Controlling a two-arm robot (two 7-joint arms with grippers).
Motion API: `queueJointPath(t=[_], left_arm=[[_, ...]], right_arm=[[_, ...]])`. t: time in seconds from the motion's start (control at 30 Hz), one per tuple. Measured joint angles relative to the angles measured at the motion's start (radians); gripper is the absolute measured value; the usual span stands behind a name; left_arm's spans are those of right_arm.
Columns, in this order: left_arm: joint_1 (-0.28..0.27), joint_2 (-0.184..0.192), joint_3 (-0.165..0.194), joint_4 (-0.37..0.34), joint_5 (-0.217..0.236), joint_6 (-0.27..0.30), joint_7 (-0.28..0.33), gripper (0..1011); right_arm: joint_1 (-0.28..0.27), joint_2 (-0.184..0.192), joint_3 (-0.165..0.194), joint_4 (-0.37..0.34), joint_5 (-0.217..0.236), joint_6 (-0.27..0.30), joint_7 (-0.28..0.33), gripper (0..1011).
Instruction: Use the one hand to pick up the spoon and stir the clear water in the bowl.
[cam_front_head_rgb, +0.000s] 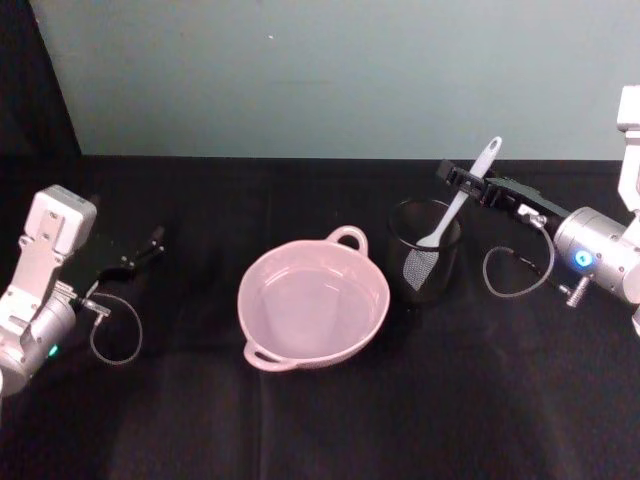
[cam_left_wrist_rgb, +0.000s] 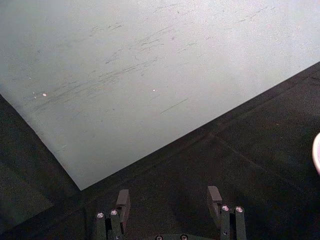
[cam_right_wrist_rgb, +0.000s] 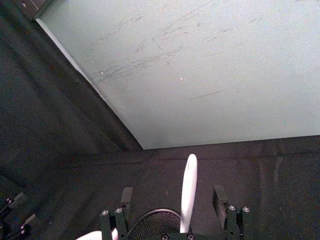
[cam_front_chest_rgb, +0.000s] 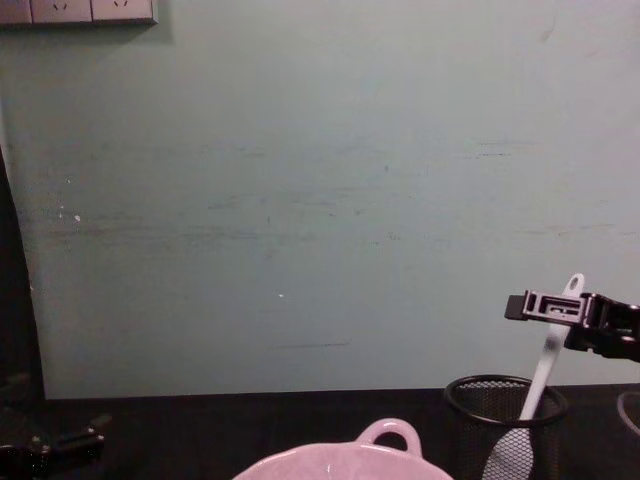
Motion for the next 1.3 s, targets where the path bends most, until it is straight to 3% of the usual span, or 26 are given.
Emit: queueJointPath(t=[0.8,1.07,1.3], left_arm=[[0.000,0.000,0.000,0.000,0.000,0.000,0.000,1011],[0.000,0.000,0.000,0.000,0.000,0.000,0.000,1011],[0.000,0.000,0.000,0.000,0.000,0.000,0.000,1011]], right_arm=[[0.015,-0.007,-0.011,0.018,0.000,-0.022,-0.003,1002],[0.014,-0.007,-0.010,0.017,0.000,-0.020,-0.004,852],[0.014,-0.007,-0.010,0.017,0.000,-0.020,-0.004,627]])
